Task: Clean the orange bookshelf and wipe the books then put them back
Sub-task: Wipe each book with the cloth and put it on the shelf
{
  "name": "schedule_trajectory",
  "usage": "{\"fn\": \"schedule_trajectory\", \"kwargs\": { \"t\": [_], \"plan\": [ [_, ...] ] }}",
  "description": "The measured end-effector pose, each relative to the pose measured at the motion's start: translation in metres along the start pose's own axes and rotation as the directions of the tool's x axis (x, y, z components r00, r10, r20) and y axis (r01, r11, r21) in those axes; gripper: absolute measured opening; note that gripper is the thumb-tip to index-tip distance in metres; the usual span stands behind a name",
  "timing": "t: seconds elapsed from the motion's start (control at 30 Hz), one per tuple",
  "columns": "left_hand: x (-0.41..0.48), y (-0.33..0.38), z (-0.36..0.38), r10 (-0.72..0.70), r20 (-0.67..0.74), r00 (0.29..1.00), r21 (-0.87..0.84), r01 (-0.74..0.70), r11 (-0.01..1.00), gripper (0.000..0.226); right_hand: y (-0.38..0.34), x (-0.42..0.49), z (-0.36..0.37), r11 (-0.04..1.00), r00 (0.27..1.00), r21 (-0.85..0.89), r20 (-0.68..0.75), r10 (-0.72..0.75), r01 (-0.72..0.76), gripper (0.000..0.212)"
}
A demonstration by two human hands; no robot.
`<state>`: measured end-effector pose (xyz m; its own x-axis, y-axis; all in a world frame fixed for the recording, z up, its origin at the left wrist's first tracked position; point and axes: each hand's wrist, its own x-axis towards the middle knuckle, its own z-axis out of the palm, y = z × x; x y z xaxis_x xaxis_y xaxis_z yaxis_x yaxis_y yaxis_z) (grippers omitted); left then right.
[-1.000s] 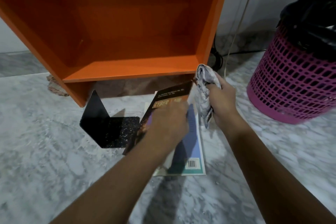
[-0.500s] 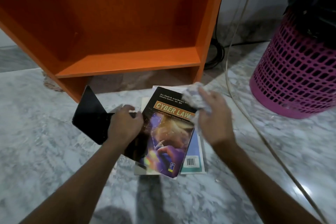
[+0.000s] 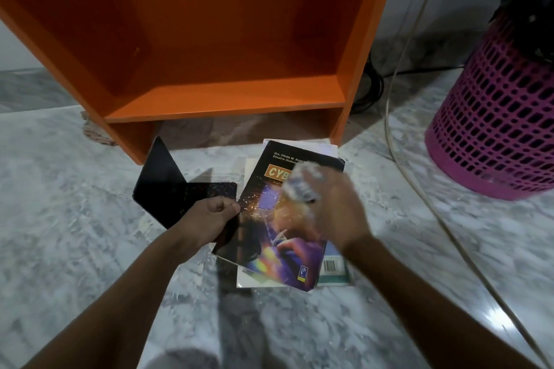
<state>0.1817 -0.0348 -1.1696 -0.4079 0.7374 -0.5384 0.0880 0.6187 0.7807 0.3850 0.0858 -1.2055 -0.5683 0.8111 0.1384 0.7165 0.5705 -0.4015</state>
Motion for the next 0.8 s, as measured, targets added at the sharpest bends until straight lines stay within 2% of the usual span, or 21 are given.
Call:
{"fn": "schedule_trajectory", "kwargs": {
  "t": [0.03,0.1,0.17,0.2,0.27,0.3,0.37,0.43,0.47,0.53,0.63,0.7,0.8],
  "plan": [
    [-0.001,0.000,0.000,-0.002,0.001,1.000,-0.010,0.002,1.000,0.029,0.015,0.015,-0.007,0.995,0.995,-0.021,-0.041,0.095,-0.096,0.066],
    [0.000,-0.001,0.000,-0.013,-0.002,1.000,-0.028,0.013,1.000,0.025,0.031,0.042,-0.026,0.967,0.966,0.087,-0.071,0.247,-0.241,0.055],
    [0.001,-0.001,-0.001,-0.022,-0.006,1.000,-0.048,0.022,0.999,0.021,0.024,0.063,-0.041,0.940,0.947,0.230,-0.140,0.290,-0.253,0.046],
    [0.002,-0.002,-0.002,-0.024,-0.004,1.000,-0.050,0.023,0.998,0.021,0.012,0.068,-0.044,0.955,0.953,0.214,-0.176,0.246,-0.207,0.049],
    [0.003,-0.003,-0.002,-0.021,0.009,1.000,-0.050,0.022,0.999,0.022,-0.022,0.069,-0.044,0.987,0.989,0.155,-0.133,0.061,-0.041,0.058],
    [0.003,-0.004,-0.003,-0.018,0.018,1.000,-0.051,0.019,0.999,0.022,-0.039,0.066,-0.039,0.990,0.997,0.133,-0.061,-0.043,0.051,0.063],
    [0.004,-0.006,-0.002,-0.011,0.023,1.000,-0.062,0.013,0.998,0.022,-0.062,0.062,-0.020,0.969,0.962,0.034,0.118,-0.248,0.246,0.072],
    [0.004,-0.006,-0.002,-0.015,0.019,1.000,-0.081,0.016,0.997,0.019,-0.065,0.062,0.001,0.941,0.932,-0.082,0.185,-0.311,0.329,0.073],
    [0.004,-0.007,-0.001,-0.020,0.020,1.000,-0.090,0.021,0.996,0.018,-0.061,0.065,0.004,0.952,0.951,-0.094,0.136,-0.279,0.292,0.073],
    [0.003,-0.007,-0.001,-0.028,0.030,0.999,-0.106,0.031,0.994,0.017,-0.046,0.083,0.004,0.995,0.996,-0.043,-0.003,-0.088,0.088,0.065],
    [0.002,-0.006,-0.002,-0.051,0.040,0.998,-0.110,0.055,0.992,0.019,-0.016,0.118,-0.006,0.964,0.965,0.087,-0.051,0.257,-0.252,0.037],
    [0.003,-0.005,-0.003,-0.088,0.041,0.995,-0.101,0.092,0.991,0.022,-0.005,0.126,-0.014,0.951,0.949,0.153,-0.126,0.290,-0.271,0.036],
    [0.003,-0.001,-0.007,-0.181,0.077,0.981,-0.193,0.192,0.962,0.027,-0.023,0.102,-0.020,0.994,0.974,0.073,-0.208,0.095,-0.081,0.048]
  ]
}}
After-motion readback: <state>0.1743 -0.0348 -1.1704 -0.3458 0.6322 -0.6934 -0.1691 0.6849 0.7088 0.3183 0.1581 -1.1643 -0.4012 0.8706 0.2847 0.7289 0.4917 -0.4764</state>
